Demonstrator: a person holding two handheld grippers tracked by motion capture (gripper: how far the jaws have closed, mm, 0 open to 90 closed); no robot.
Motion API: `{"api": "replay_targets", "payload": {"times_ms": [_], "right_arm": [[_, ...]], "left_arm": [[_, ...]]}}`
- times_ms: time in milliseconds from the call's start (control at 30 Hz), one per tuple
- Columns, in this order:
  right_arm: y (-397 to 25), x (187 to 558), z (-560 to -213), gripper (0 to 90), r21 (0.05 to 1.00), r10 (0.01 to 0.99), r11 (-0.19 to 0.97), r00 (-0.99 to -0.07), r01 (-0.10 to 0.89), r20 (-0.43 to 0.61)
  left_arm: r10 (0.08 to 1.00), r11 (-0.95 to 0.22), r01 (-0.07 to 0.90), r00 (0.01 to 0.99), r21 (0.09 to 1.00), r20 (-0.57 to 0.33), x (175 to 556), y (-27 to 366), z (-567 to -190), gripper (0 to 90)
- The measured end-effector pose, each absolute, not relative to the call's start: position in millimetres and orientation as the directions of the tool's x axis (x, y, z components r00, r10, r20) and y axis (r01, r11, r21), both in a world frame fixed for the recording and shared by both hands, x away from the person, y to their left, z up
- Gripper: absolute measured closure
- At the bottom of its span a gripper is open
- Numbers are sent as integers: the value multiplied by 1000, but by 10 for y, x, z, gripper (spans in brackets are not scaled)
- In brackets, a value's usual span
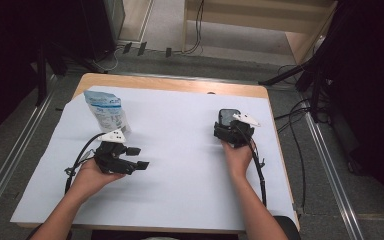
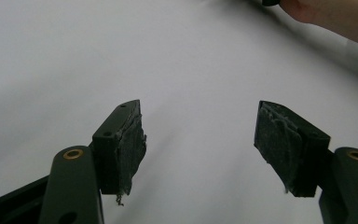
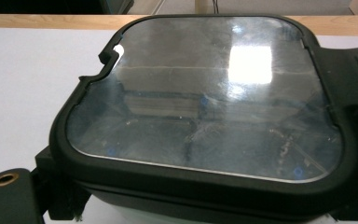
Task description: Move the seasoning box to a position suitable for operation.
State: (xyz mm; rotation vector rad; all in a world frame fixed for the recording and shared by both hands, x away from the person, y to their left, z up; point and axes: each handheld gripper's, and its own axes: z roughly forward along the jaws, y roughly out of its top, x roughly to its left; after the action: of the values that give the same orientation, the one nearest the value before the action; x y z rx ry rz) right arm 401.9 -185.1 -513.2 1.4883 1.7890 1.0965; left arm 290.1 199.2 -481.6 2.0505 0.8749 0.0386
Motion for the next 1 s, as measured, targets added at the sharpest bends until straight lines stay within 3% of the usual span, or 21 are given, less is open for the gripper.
{"api": "replay_targets", "payload": {"times_ms": [1000], "right_arm": [[-1864,3862,-4950,157,869,943,133,-330,476,36]], "left_arm": [[583,-395,553,768,733,-265,3092,1971,-4771,329]]}}
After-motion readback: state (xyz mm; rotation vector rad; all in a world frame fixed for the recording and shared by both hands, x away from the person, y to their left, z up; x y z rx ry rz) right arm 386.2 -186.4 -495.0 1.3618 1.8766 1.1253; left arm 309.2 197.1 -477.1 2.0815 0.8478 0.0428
